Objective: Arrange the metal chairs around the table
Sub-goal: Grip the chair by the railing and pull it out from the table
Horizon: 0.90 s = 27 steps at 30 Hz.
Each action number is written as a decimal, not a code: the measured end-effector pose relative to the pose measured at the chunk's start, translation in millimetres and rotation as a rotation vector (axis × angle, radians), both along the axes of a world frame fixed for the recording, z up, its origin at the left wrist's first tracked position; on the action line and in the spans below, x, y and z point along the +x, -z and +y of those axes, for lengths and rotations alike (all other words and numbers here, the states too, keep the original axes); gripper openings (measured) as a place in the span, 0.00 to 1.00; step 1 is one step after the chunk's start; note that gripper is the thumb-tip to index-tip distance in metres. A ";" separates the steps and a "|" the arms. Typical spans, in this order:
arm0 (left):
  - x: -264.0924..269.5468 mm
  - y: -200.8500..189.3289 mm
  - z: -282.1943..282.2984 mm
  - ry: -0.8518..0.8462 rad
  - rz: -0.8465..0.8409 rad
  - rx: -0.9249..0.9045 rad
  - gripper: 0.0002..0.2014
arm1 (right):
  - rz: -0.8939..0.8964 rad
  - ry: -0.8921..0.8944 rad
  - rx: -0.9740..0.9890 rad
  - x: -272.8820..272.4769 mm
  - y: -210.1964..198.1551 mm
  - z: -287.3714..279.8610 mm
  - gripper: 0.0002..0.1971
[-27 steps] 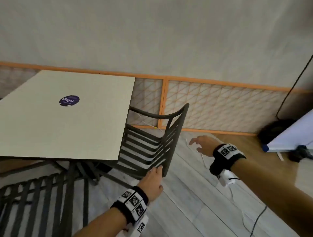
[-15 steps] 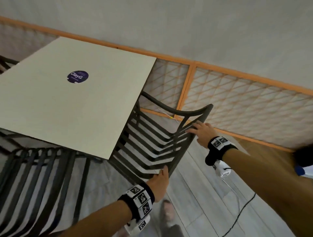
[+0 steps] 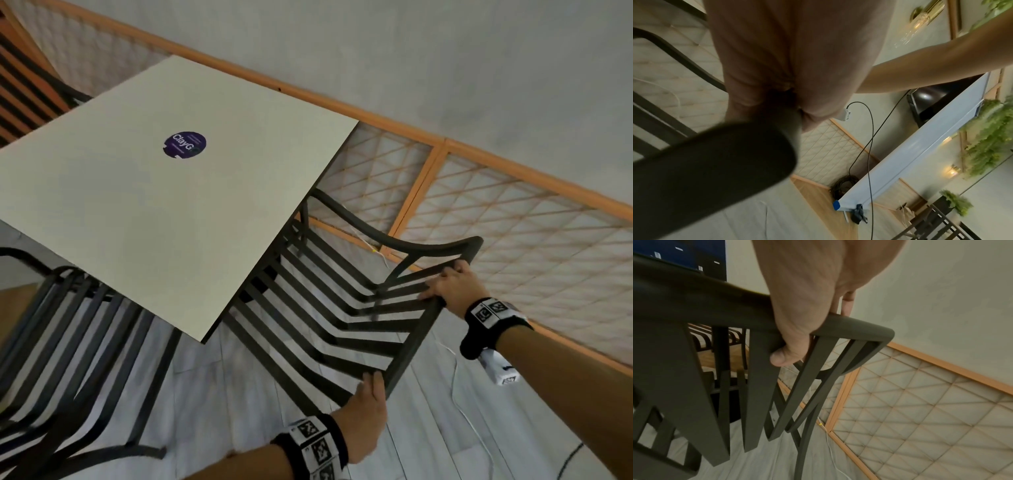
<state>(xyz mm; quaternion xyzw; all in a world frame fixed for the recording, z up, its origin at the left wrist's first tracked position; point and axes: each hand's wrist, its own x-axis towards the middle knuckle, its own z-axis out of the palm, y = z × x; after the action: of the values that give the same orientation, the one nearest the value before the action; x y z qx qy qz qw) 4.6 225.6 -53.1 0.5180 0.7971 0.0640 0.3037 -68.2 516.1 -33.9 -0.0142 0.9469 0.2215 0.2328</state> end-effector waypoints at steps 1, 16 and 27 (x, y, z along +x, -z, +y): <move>-2.5 1.1 7.3 -0.020 -0.014 0.042 0.28 | -0.007 0.014 0.004 -3.0 -0.5 6.1 0.20; -66.7 9.6 53.1 0.044 0.253 -0.110 0.22 | -0.021 0.047 -0.053 -99.2 3.4 41.2 0.18; -110.8 3.0 78.9 -0.173 0.131 -0.053 0.21 | -0.015 0.018 -0.037 -162.2 -0.7 47.0 0.17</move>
<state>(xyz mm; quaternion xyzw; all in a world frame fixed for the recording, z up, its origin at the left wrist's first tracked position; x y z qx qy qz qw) -106.1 304.5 -56.1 0.4421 0.8583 0.0349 0.2580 -230.4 563.0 -33.2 -0.0113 0.9491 0.2018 0.2414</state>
